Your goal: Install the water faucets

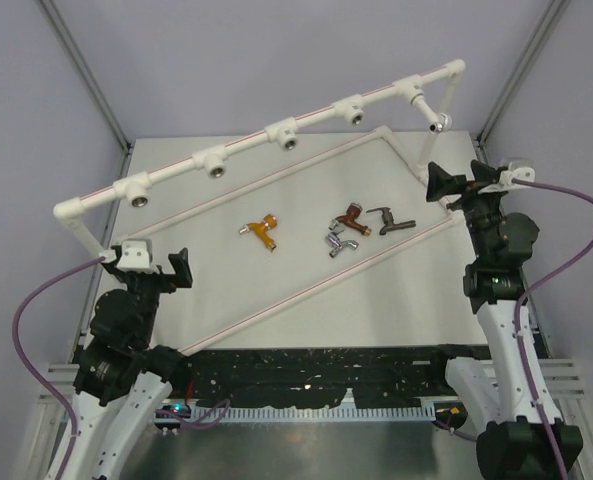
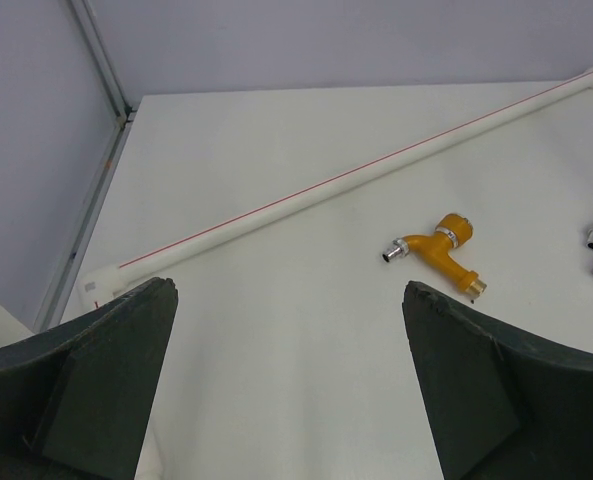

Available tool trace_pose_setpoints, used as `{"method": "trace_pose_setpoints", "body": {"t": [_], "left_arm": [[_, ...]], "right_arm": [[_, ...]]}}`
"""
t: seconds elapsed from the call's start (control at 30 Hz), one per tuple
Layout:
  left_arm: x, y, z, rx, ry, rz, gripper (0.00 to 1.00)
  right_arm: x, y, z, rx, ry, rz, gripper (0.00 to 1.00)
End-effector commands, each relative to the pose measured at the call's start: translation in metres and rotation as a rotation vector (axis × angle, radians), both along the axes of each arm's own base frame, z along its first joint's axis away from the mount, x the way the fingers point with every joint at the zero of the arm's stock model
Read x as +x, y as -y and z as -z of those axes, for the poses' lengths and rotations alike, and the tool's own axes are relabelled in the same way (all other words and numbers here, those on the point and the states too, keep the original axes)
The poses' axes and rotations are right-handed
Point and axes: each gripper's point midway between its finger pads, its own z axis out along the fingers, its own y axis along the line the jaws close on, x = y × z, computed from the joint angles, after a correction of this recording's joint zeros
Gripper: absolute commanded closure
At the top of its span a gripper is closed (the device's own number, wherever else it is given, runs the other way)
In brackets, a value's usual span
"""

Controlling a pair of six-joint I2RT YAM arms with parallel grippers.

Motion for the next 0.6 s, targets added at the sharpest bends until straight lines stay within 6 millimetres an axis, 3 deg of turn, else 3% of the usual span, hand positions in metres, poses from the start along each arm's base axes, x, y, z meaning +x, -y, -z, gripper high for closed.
{"method": "trace_pose_setpoints", "body": {"t": [0.0, 0.13, 0.23, 0.37, 0.57], "left_arm": [[-0.004, -0.007, -0.019, -0.045, 0.076, -0.037, 0.01], [-0.015, -0.02, -0.023, -0.095, 0.088, -0.091, 0.0], [-0.027, -0.029, -0.022, -0.114, 0.093, -0.125, 0.0], [-0.042, -0.041, -0.015, -0.171, 0.109, -0.168, 0.0], [-0.062, -0.049, -0.013, -0.223, 0.21, -0.155, 0.0]], "right_arm": [[-0.033, 0.039, 0.034, 0.103, -0.109, 0.226, 0.05], [-0.068, 0.043, 0.053, 0.189, -0.096, 0.261, 0.05], [-0.081, 0.04, 0.085, 0.215, -0.17, 0.259, 0.05], [-0.1, 0.045, 0.107, 0.209, -0.188, 0.313, 0.05], [-0.125, 0.053, 0.108, 0.09, -0.068, 0.364, 0.04]]}}
